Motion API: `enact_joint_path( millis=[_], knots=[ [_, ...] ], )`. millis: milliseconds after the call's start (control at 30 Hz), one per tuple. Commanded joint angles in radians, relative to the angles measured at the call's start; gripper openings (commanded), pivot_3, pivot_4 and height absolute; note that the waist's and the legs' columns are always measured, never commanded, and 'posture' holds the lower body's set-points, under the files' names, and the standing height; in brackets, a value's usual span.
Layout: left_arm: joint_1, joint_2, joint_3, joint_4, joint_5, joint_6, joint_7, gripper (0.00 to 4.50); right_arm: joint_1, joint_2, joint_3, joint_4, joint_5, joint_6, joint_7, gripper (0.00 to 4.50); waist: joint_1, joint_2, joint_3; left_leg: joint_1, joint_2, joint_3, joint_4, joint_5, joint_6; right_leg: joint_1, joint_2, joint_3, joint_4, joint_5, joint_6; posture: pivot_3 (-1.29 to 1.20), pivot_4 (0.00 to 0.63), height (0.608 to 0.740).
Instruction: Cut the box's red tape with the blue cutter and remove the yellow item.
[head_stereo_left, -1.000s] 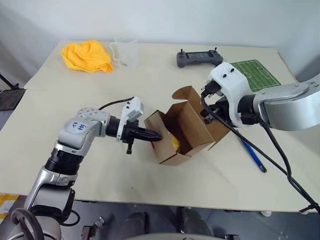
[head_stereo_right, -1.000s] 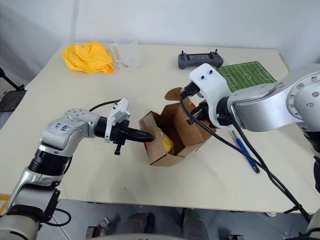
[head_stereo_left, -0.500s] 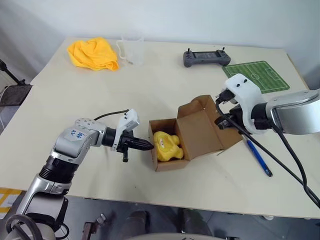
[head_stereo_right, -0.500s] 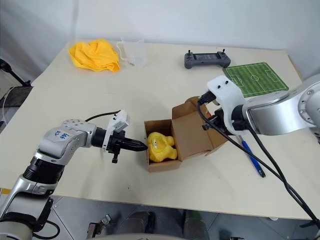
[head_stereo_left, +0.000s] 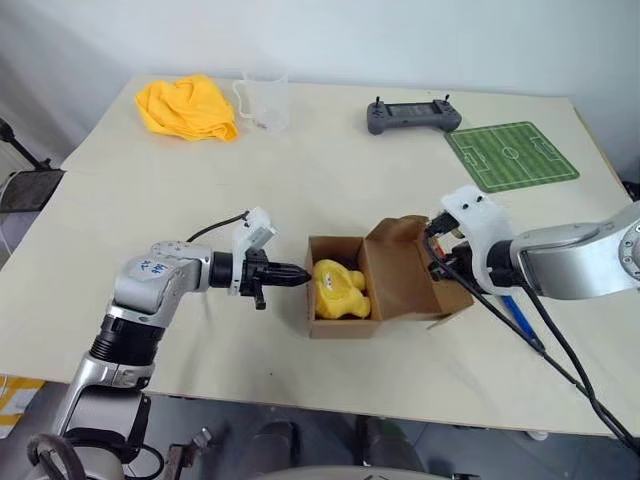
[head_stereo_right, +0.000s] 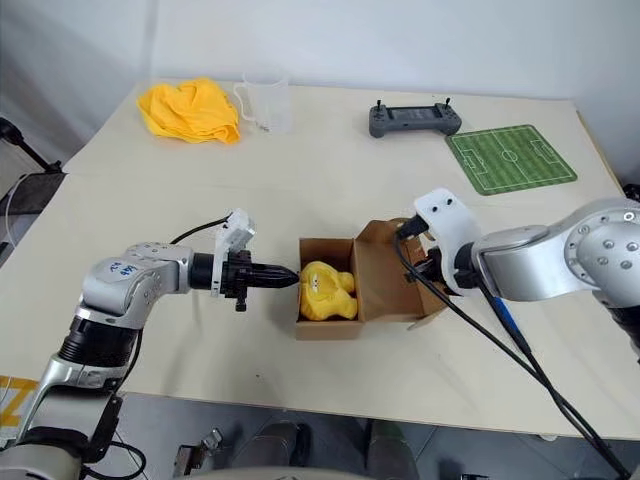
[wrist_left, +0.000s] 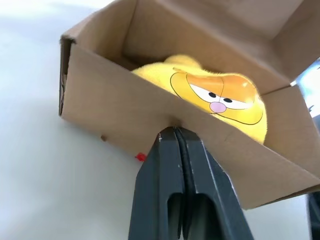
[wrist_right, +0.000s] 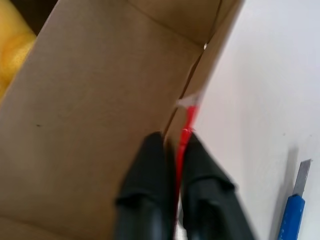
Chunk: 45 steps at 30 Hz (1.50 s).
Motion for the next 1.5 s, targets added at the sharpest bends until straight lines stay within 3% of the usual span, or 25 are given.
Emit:
enact_joint_path(
  millis=[33, 167, 300, 367, 500, 667, 967, 1133, 1233, 1333, 1400, 1500],
  knots=[
    [0.022, 0.025, 0.011, -0.001, 0.015, -0.068, -0.016, 1.47, 0.050, -0.018, -0.147, -0.057, -0.057, -0.054, 0.093, 1.72, -0.001, 0.000, 0.000, 0.000, 0.000, 0.000, 0.000, 0.000, 0.000, 0.000, 0.000, 0.000, 0.000, 0.000, 0.000, 0.00, 0.150, 0.740],
    [0.069, 0.110, 0.062, 0.006, 0.003, -0.176, -0.102, 2.76, 0.257, -0.066, -0.473, -0.177, -0.317, -0.167, 0.513, 3.19, 0.001, 0.000, 0.000, 0.000, 0.000, 0.001, -0.001, 0.000, 0.000, 0.000, 0.001, 0.000, 0.000, 0.000, 0.000, 0.00, 0.150, 0.740],
    [0.121, 0.176, 0.137, 0.052, -0.015, -0.263, -0.170, 4.00, 0.517, -0.032, -0.730, -0.244, -0.567, -0.320, 0.872, 4.50, 0.002, 0.000, 0.000, 0.002, 0.000, 0.001, -0.001, -0.001, 0.002, 0.002, 0.002, 0.000, 0.000, 0.000, 0.000, 0.00, 0.150, 0.740],
    [0.147, 0.210, 0.178, 0.079, -0.022, -0.302, -0.200, 4.47, 0.636, -0.001, -0.836, -0.242, -0.671, -0.400, 1.032, 4.50, 0.002, 0.000, 0.000, 0.003, 0.000, 0.001, 0.000, -0.002, 0.004, 0.003, 0.002, 0.001, 0.001, 0.000, 0.001, 0.00, 0.150, 0.740],
    [0.213, 0.281, 0.265, 0.139, -0.022, -0.397, -0.255, 4.47, 0.744, 0.135, -0.972, -0.185, -0.781, -0.600, 1.292, 4.50, -0.001, 0.000, 0.000, 0.004, -0.002, 0.003, 0.001, -0.002, 0.004, 0.003, 0.002, 0.000, 0.004, 0.001, 0.001, 0.00, 0.150, 0.740],
    [0.443, 0.370, 0.434, 0.130, -0.037, -0.502, -0.321, 4.47, 0.776, 0.195, -0.831, -0.144, -0.979, -0.855, 1.663, 4.50, -0.029, 0.000, 0.000, 0.008, -0.001, 0.006, -0.001, -0.003, 0.005, 0.003, 0.001, 0.001, 0.006, 0.001, 0.001, 0.00, 0.150, 0.740],
    [0.688, 0.365, 0.608, 0.082, -0.027, -0.629, -0.272, 4.47, 0.819, 0.231, -0.736, -0.229, -1.078, -0.960, 1.817, 4.50, -0.017, 0.000, 0.000, 0.009, 0.000, 0.001, -0.001, -0.005, 0.004, 0.004, -0.001, 0.003, 0.004, -0.001, -0.002, 0.00, 0.150, 0.740],
    [0.588, 0.349, 0.580, -0.021, -0.109, -0.552, -0.219, 4.47, 0.831, 0.220, -0.790, -0.274, -1.042, -0.917, 1.789, 4.50, -0.012, 0.000, 0.000, 0.009, 0.000, 0.000, -0.001, -0.005, 0.004, 0.004, -0.002, 0.002, 0.004, -0.001, -0.002, 0.00, 0.150, 0.740],
    [0.372, 0.324, 0.446, -0.113, -0.183, -0.401, -0.186, 4.47, 0.837, 0.218, -0.816, -0.290, -1.055, -0.906, 1.764, 4.50, -0.004, -0.001, 0.000, 0.009, 0.000, 0.000, 0.000, -0.005, 0.003, 0.004, -0.002, 0.001, 0.005, -0.001, -0.002, 0.00, 0.150, 0.740],
    [0.095, 0.324, 0.166, -0.174, -0.105, -0.268, -0.234, 4.47, 0.826, 0.204, -0.842, -0.285, -1.046, -0.875, 1.733, 4.50, 0.012, -0.001, 0.000, 0.008, -0.003, -0.002, 0.004, -0.003, 0.002, 0.005, -0.002, -0.001, 0.008, -0.001, -0.001, 0.00, 0.150, 0.740],
    [0.008, 0.330, 0.055, -0.168, -0.066, -0.211, -0.259, 4.47, 0.820, 0.201, -0.843, -0.291, -1.041, -0.862, 1.723, 4.50, 0.001, -0.001, -0.001, 0.008, -0.005, 0.001, 0.005, -0.002, 0.000, 0.005, -0.001, 0.000, 0.011, 0.001, 0.001, 0.00, 0.150, 0.740],
    [-0.140, 0.264, -0.099, -0.141, -0.004, -0.168, -0.267, 4.47, 0.830, 0.197, -0.853, -0.314, -1.028, -0.830, 1.699, 4.50, -0.020, -0.001, 0.000, 0.013, -0.006, 0.009, 0.002, -0.003, 0.003, 0.005, 0.002, 0.002, 0.012, 0.001, 0.002, 0.00, 0.150, 0.740]
  ],
)
